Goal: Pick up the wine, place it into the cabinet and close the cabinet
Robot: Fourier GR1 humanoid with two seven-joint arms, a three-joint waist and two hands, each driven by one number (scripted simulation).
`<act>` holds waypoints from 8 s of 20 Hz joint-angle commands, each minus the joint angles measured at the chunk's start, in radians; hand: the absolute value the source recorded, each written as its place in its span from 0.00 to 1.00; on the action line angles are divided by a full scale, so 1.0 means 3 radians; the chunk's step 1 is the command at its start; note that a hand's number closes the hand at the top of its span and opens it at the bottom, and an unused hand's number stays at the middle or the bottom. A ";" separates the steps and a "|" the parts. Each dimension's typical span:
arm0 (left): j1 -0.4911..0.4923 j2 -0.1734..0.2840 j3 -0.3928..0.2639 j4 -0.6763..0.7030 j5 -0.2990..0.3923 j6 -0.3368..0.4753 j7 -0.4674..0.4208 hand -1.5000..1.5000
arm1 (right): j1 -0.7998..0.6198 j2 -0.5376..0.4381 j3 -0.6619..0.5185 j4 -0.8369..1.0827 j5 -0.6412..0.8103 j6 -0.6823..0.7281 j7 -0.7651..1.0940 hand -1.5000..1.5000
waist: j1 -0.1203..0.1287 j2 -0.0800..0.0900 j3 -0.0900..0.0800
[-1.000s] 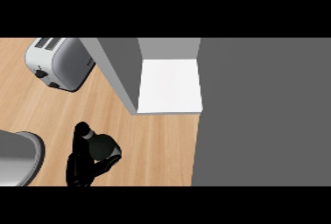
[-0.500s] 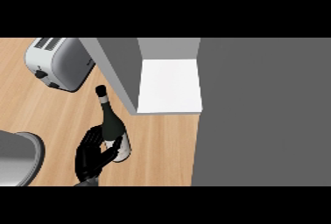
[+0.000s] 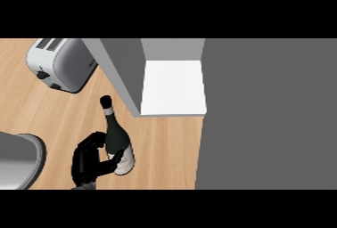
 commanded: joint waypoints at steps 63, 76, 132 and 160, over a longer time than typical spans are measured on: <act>-0.1774 -0.0196 -0.1302 0.0453 0.0963 0.1468 0.0446 1.00 | 0.0282 0.0231 -0.0252 -0.0492 -0.0379 0.0373 0.0155 0.00 | -0.0076 0.0027 -0.0003; -0.2485 -0.0196 -0.1269 0.1110 0.1494 0.1507 0.0394 1.00 | 0.0264 0.0191 -0.0398 -0.0646 -0.0550 0.0426 0.0235 0.00 | -0.0119 0.0031 -0.0001; -0.3714 0.0039 -0.0839 0.2541 0.0865 0.1241 0.0029 0.00 | 0.0569 0.0298 -0.0286 -0.0633 -0.0498 0.0671 -0.0009 0.00 | -0.0068 0.0016 0.0000; -0.1533 0.0170 -0.1669 -0.0934 0.0500 0.1671 0.0752 0.00 | 0.0560 0.0305 -0.0220 -0.0593 -0.0257 0.0476 0.0043 0.00 | 0.0119 -0.0045 0.0002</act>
